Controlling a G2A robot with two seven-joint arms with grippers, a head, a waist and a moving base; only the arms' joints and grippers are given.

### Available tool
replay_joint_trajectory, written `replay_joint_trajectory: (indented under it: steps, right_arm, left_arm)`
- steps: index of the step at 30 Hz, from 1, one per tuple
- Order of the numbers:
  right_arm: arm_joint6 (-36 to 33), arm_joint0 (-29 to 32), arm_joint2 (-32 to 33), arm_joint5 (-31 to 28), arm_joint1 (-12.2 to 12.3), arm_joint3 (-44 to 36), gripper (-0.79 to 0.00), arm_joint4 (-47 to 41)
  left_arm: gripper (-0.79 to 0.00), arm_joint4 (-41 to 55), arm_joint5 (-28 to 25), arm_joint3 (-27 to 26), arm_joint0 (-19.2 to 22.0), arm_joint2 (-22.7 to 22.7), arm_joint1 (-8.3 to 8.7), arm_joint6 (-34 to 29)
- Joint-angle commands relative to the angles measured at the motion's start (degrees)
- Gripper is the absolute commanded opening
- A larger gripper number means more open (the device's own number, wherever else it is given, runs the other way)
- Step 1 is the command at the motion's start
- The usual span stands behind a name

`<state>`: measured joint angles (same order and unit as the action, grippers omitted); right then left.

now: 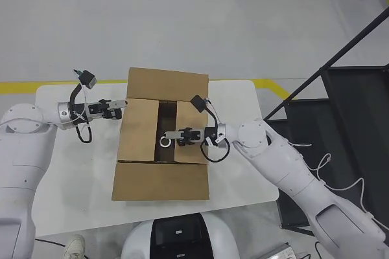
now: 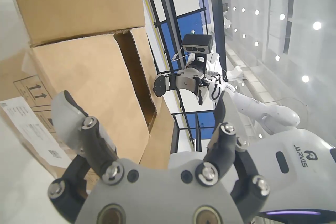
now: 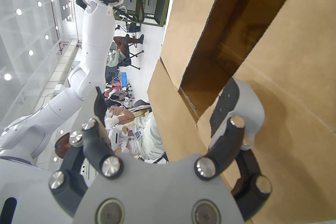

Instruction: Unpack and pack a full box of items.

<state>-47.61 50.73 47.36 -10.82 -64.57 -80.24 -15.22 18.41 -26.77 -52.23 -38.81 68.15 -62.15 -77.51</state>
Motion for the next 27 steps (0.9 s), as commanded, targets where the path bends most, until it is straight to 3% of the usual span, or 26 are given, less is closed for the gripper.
replay_joint_trajectory:
  steps: [1,7,13,19,27]
  right_arm:
    - [0.5,-1.5,-1.5,0.2,-0.9,0.9,0.000,-1.2]
    - [3.9,-7.8,-7.9,3.2,-4.6,7.9,0.000,-0.8]
    - [4.0,-10.4,-12.7,4.6,-8.1,13.5,0.000,-2.6]
    - [-0.4,-11.6,-14.8,-2.7,-10.6,13.3,0.000,-6.5]
    - [1.9,-15.2,-18.5,-11.6,-15.3,13.3,0.000,-7.0]
  left_arm:
    - [0.000,0.6,0.4,-0.9,-0.7,0.2,0.02,1.6]
    - [0.000,1.6,1.6,-3.4,-2.7,3.4,1.19,2.8]
    - [0.000,2.3,2.9,-5.7,-5.0,6.1,2.08,5.7]
    - [0.000,6.0,3.7,-7.2,-6.9,8.3,2.39,9.8]
    - [0.000,12.8,2.4,-9.5,-7.5,10.4,2.55,9.2]
